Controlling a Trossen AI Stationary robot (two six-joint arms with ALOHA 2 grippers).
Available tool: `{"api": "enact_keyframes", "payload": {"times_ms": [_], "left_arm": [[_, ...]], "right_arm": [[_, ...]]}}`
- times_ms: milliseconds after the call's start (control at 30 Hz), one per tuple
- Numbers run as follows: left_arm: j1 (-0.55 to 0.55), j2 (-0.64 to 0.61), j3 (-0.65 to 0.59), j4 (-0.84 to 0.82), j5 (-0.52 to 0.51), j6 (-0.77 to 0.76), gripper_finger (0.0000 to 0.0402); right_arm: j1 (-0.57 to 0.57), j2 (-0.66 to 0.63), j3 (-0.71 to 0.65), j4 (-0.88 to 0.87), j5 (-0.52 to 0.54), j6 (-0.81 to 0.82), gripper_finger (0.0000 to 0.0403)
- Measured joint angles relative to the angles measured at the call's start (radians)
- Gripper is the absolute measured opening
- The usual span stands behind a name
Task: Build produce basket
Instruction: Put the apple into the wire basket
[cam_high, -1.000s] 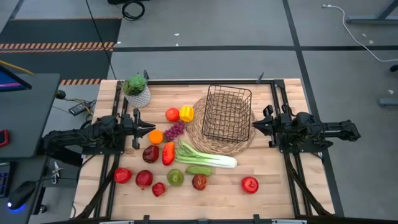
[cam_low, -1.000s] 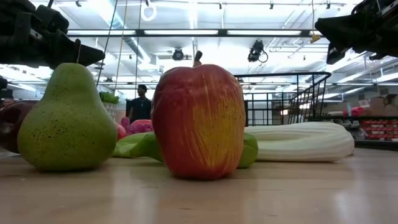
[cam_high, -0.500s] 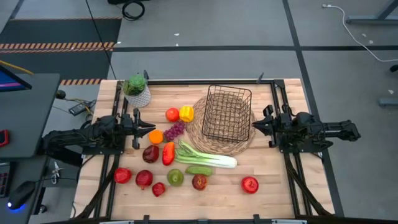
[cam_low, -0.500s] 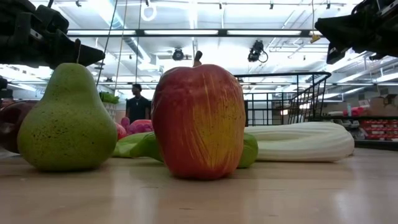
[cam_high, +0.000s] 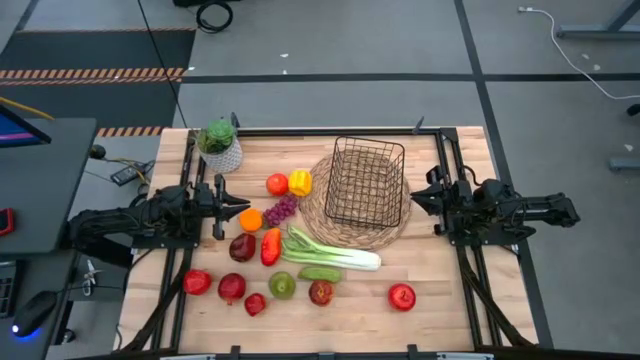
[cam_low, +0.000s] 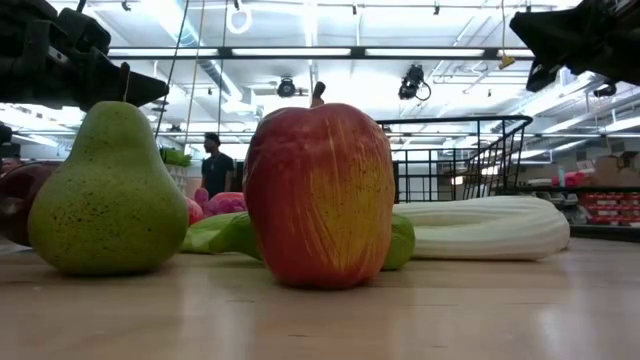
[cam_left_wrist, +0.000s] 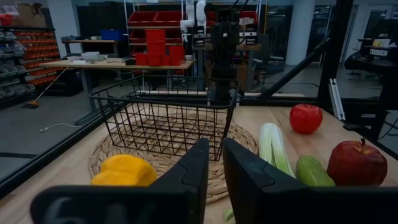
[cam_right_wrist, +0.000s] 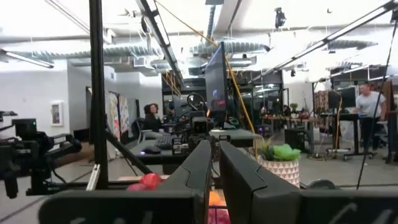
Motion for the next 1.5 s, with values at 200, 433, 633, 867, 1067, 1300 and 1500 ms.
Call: {"api": "enact_keyframes", "payload": {"times_ms": [200,433,633,867,1067,1300,1500], "left_arm": [[0.000,0.000,0.000,0.000,0.000,0.000,0.0058],[0.000,0.000,0.000,0.000,0.000,0.000,0.0054],[0.000,0.000,0.000,0.000,0.000,0.000,0.0059],[0.000,0.000,0.000,0.000,0.000,0.000,0.0053],[0.000,0.000,0.000,0.000,0.000,0.000,0.0057],[0.000,0.000,0.000,0.000,0.000,0.000,0.0053],[0.000,0.000,0.000,0.000,0.000,0.000,0.0053]], "right_arm": [[0.000,0.000,0.000,0.007,0.078,-0.002,0.0039],[0.000,0.000,0.000,0.008,0.146,0.075,0.0039],[0.000,0.000,0.000,0.008,0.145,0.101,0.0039],[0.000,0.000,0.000,0.007,0.145,0.113,0.0039],[0.000,0.000,0.000,0.007,0.149,0.113,0.0039],[0.000,0.000,0.000,0.007,0.150,0.113,0.0039],[0.000,0.000,0.000,0.013,0.151,0.113,0.0039]]}}
